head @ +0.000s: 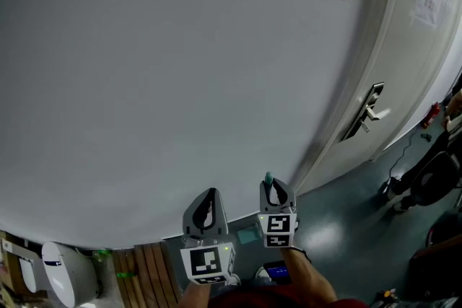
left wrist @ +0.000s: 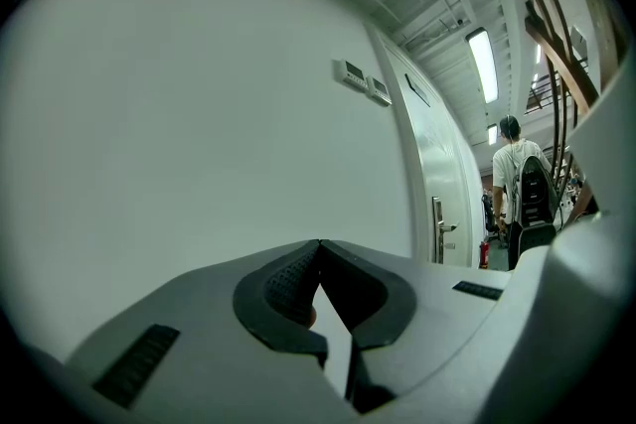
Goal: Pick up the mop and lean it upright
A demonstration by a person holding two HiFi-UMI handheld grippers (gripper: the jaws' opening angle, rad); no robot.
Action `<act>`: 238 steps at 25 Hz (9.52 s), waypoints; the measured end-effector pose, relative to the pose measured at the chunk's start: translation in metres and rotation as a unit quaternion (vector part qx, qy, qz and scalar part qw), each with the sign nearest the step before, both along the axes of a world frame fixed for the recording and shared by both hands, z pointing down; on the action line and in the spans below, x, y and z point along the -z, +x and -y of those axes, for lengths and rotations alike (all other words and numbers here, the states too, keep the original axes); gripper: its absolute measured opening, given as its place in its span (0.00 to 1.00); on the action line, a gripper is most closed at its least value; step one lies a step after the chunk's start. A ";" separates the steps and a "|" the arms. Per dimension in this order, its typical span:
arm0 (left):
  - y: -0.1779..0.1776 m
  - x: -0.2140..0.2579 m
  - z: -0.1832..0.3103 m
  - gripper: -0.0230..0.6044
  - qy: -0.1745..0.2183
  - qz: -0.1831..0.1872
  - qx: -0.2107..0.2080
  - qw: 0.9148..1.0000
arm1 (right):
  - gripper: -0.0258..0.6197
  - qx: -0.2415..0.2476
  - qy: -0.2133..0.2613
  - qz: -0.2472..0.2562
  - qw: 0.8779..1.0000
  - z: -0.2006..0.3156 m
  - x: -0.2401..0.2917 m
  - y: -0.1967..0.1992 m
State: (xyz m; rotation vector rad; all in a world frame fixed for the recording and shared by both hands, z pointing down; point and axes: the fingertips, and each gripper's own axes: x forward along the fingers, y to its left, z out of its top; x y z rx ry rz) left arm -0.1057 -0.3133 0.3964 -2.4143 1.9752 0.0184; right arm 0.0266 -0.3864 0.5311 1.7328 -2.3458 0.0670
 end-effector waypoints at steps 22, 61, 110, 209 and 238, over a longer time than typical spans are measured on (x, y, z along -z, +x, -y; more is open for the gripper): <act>0.003 -0.001 -0.002 0.06 0.008 0.021 0.003 1.000 | 0.20 -0.004 0.022 0.025 0.999 -0.027 0.022 0.006; 0.008 0.039 -0.018 0.06 0.048 -0.007 -0.005 0.999 | 0.20 0.039 0.160 0.071 0.984 -0.081 0.198 0.002; 0.009 0.046 -0.019 0.06 0.061 0.001 0.012 0.998 | 0.20 0.038 0.106 0.061 0.992 -0.071 0.142 0.000; -0.030 0.027 -0.025 0.06 0.043 0.025 0.069 0.996 | 0.39 0.080 -0.003 0.015 0.997 0.054 -0.003 -0.072; -0.024 0.020 -0.018 0.06 0.034 0.012 0.057 0.998 | 0.39 0.080 0.055 0.055 0.994 -0.014 0.062 -0.042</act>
